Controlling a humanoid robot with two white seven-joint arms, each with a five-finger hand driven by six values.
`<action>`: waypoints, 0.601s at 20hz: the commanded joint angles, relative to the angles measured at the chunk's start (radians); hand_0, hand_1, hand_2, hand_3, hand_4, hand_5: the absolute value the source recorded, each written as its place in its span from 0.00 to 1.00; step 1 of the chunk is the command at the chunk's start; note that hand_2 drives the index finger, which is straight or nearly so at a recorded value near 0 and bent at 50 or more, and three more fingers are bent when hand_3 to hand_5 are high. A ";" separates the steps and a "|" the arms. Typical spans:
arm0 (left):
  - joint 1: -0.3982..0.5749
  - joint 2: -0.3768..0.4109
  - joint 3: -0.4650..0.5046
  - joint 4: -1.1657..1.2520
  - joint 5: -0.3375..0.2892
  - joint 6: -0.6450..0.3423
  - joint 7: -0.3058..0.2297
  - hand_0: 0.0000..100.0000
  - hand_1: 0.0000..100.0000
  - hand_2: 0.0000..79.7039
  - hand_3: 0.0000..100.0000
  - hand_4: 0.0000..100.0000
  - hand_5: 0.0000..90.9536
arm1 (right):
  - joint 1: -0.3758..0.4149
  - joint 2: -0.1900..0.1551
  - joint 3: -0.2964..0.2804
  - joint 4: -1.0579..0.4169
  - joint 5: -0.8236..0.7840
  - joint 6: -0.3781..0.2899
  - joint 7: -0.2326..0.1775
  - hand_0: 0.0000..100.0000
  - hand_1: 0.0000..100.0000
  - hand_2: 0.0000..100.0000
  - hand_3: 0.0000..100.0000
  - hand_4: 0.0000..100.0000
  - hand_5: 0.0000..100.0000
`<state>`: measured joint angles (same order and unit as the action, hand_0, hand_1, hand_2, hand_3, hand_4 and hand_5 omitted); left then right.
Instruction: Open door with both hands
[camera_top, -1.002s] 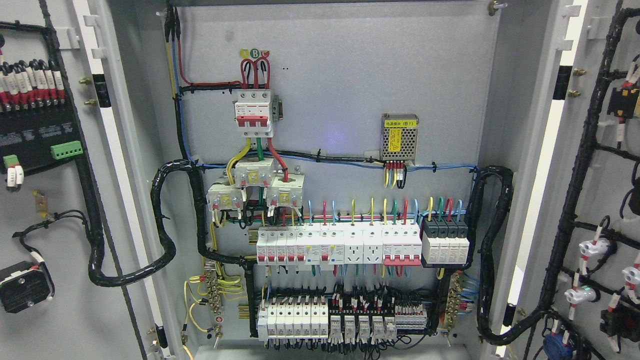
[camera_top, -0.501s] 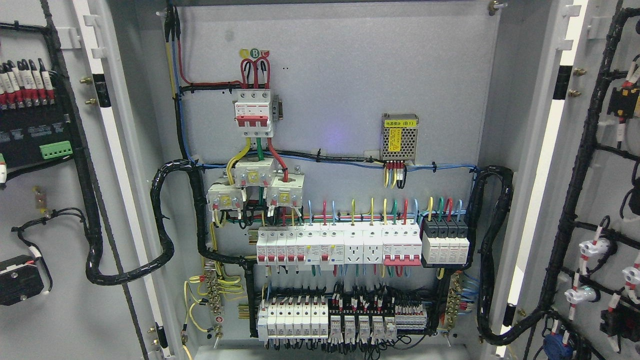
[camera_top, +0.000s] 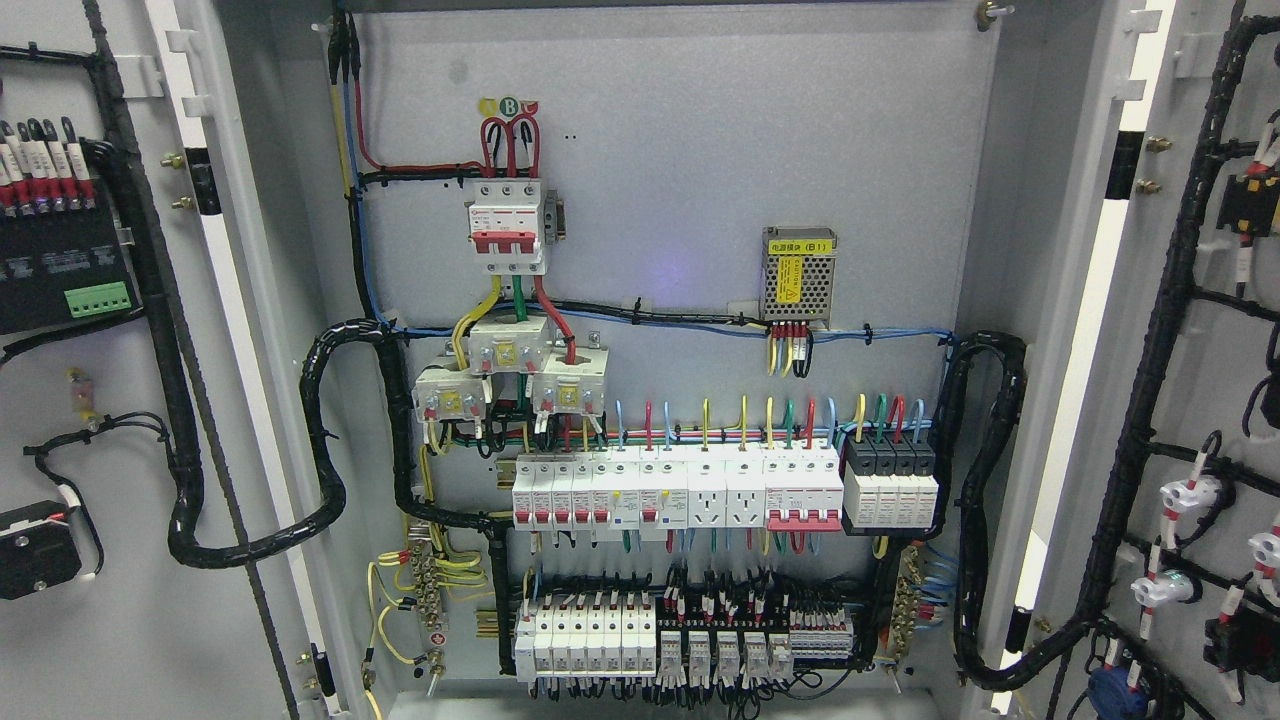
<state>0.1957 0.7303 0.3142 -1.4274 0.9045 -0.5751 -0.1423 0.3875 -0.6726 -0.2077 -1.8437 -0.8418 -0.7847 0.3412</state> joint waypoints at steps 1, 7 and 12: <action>-0.035 0.021 -0.033 0.091 0.001 0.003 0.000 0.00 0.00 0.00 0.00 0.03 0.00 | -0.001 -0.021 -0.005 0.018 -0.002 -0.113 0.001 0.00 0.00 0.00 0.00 0.00 0.00; -0.042 0.021 -0.044 0.090 0.004 0.003 0.000 0.00 0.00 0.00 0.00 0.03 0.00 | -0.010 -0.021 -0.007 0.035 -0.002 -0.119 -0.001 0.00 0.00 0.00 0.00 0.00 0.00; -0.038 0.021 -0.044 0.079 0.004 0.000 0.000 0.00 0.00 0.00 0.00 0.03 0.00 | -0.010 -0.021 -0.021 0.043 -0.002 -0.119 -0.001 0.00 0.00 0.00 0.00 0.00 0.00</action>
<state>0.1606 0.7445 0.2858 -1.3691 0.9076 -0.5724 -0.1418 0.3792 -0.6864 -0.2160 -1.8211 -0.8434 -0.7847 0.3414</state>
